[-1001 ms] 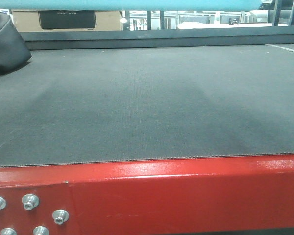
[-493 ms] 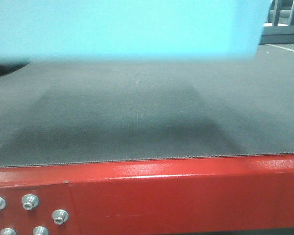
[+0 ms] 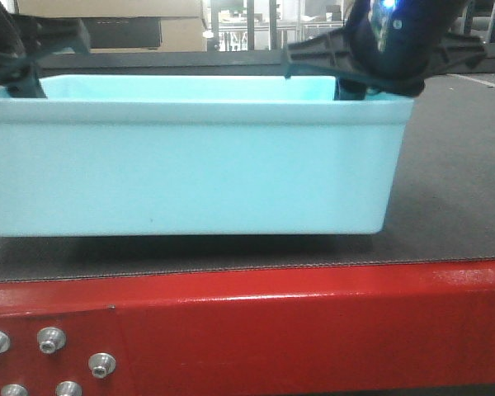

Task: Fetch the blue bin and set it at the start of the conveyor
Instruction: 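Lower the held bin onto the grey conveyor belt with both grippers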

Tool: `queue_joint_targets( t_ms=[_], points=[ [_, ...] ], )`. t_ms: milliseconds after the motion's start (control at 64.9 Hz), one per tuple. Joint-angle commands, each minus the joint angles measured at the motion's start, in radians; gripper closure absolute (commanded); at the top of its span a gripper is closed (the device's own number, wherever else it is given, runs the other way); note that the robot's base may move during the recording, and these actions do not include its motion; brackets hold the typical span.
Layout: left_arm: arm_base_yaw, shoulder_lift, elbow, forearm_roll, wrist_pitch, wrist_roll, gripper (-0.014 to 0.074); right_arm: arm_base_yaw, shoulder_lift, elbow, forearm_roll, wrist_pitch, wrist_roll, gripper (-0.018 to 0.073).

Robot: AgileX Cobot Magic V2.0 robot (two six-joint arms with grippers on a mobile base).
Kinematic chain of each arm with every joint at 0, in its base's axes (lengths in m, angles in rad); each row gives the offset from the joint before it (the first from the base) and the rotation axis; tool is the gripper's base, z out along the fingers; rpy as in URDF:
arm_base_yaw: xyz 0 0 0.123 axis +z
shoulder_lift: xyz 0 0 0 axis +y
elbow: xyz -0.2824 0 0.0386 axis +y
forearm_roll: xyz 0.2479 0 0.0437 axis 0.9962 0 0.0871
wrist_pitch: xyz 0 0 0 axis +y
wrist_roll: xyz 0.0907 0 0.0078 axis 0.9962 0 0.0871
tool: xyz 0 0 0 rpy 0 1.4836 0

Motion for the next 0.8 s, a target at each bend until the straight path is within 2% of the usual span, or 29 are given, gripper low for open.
queue_joint_targets(
  t_ms=[0, 77, 262, 354, 493, 539, 585, 708, 785],
  points=[
    [-0.016, 0.013, -0.008, 0.001, -0.172, -0.012, 0.0707, -0.006, 0.003, -0.017, 0.007, -0.149, -0.013, 0.0721],
    [-0.016, 0.023, -0.008, 0.006, -0.181, -0.012, 0.0707, -0.025, 0.005, -0.020, 0.007, -0.187, -0.013, 0.0721],
    [-0.016, 0.051, -0.009, 0.082, -0.221, -0.012, 0.0707, -0.054, 0.006, -0.020, 0.007, -0.297, -0.013, 0.0721],
    [-0.016, 0.074, -0.022, 0.080, -0.168, -0.012, 0.0705, -0.059, 0.006, -0.020, 0.007, -0.285, -0.013, 0.0721],
    [-0.016, 0.086, -0.033, 0.080, -0.131, -0.012, 0.0588, -0.059, 0.011, -0.020, 0.007, -0.270, -0.013, 0.0721],
    [-0.016, 0.086, -0.042, 0.080, -0.123, -0.012, 0.0517, -0.059, 0.016, -0.020, 0.007, -0.267, -0.013, 0.0709],
    [-0.016, 0.086, -0.054, 0.080, -0.123, -0.012, 0.0447, -0.059, 0.025, -0.020, 0.016, -0.265, -0.013, 0.0649],
    [-0.016, 0.086, -0.081, 0.071, -0.116, -0.012, 0.0262, -0.059, 0.028, -0.020, 0.025, -0.226, -0.013, 0.0347],
    [-0.016, 0.086, -0.099, 0.071, -0.076, -0.012, 0.0193, -0.059, 0.024, -0.020, 0.025, -0.184, -0.013, 0.0260]
  ],
)
